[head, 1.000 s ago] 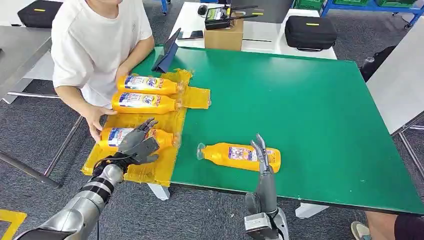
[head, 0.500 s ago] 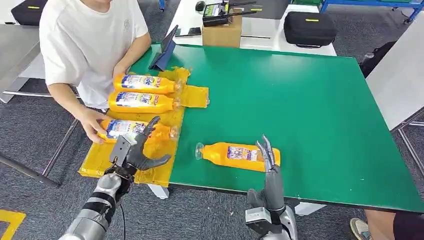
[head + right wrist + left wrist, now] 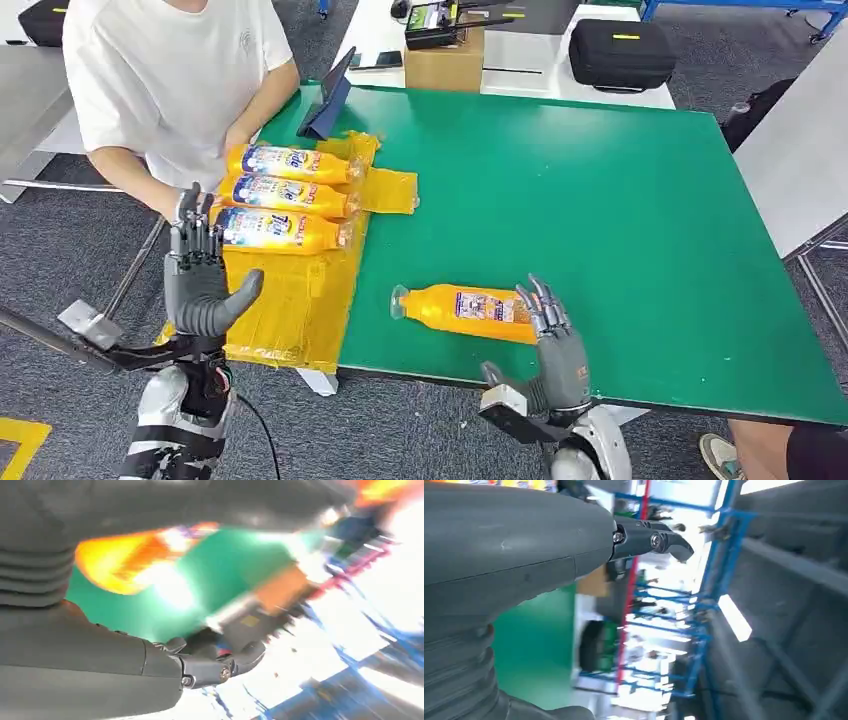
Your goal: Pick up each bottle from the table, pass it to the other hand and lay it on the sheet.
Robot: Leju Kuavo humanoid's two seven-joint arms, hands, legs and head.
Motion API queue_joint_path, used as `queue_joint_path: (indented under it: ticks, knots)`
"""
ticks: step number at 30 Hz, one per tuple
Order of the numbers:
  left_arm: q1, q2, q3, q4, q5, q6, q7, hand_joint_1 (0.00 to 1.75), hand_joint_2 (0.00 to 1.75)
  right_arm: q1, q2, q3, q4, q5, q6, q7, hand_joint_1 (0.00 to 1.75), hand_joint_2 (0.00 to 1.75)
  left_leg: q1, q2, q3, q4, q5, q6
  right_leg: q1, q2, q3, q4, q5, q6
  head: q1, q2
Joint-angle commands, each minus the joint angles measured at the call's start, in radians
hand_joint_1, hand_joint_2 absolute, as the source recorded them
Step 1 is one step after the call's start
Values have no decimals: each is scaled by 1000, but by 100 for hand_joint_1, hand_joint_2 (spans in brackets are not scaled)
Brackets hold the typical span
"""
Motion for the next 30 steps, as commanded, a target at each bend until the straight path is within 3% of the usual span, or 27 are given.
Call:
queue_joint_path:
  ticks: [1,13,23,30]
  knots:
    - [55,-31,35,-114,3,-2,-1,0,175,-67,-38,-95,158,62,75,52,0,175,0,4,5,0,-2,-1,1,3,4,0,-1,-2,0,0]
    - [51,-26,0,-112,-26,0,-1,0,175,-110,-53,-72,233,184,81,123,0,175,1,3,3,0,-1,-1,1,2,3,-1,0,-1,0,0]
    - [-44,-28,-31,30,-35,1,-6,0,175,-395,11,20,524,264,80,135,0,175,0,6,4,-1,0,-1,1,4,2,0,2,-1,0,0]
    - [-80,-33,-33,70,-48,35,-13,0,175,-477,61,57,628,247,111,118,0,175,0,5,4,0,1,-1,1,3,2,0,2,0,0,0]
